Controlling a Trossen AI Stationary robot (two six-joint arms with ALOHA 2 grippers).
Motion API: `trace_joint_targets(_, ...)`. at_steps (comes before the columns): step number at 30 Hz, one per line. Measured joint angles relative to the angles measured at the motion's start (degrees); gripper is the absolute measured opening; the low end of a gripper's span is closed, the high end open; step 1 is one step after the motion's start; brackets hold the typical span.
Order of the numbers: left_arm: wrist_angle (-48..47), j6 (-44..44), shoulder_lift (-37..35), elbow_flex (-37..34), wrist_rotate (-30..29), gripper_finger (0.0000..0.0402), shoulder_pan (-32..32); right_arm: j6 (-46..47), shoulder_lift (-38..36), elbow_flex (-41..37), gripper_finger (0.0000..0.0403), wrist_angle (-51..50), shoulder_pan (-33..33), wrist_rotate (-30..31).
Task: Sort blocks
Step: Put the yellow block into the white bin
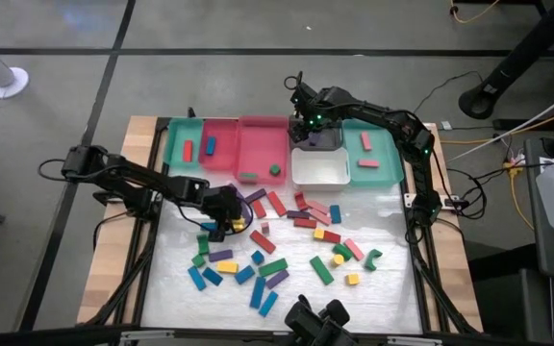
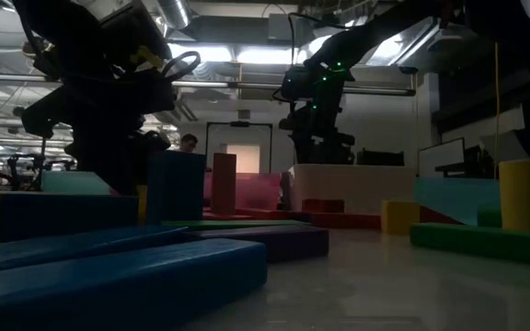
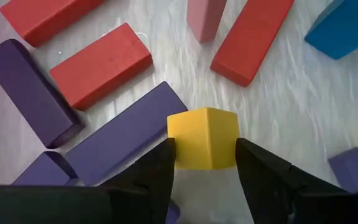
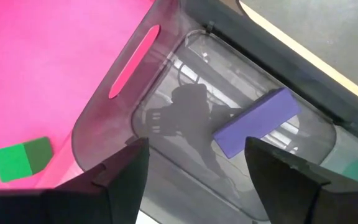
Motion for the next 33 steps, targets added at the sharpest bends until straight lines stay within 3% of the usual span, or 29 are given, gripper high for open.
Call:
trace_joint_targets(4,-0.1,-0.8,-0.4,-0.1,0.0,0.0149,0.0,0.0,0.0,0.0,0.0264,0.0,0.0,0.0)
trace_joint_targets(13,-0.9,-5.0,-2.9,0.3,0.4,0.0086,0.1,0.0,0.0,0.0,0.0264,0.1,0.0,-2.6)
trace_joint_targets(17,-1.2,-5.1,-4.0,0.2,0.3,0.0084,0.1,0.0,0.0,0.0,0.0264,0.2,0.0,-3.0)
trace_joint_targets(28,-1.0,-5.8,-3.9,0.1,-0.3,0.0210,0.1,-1.5,0.0,0.0,0.0264,0.2,0.0,-3.0)
trace_joint_targets(33,0.2,-5.6,-3.2,0.2,-0.3,0.0242,0.1,-1.5,0.0,0.0,0.0264,0.2,0.0,-3.0)
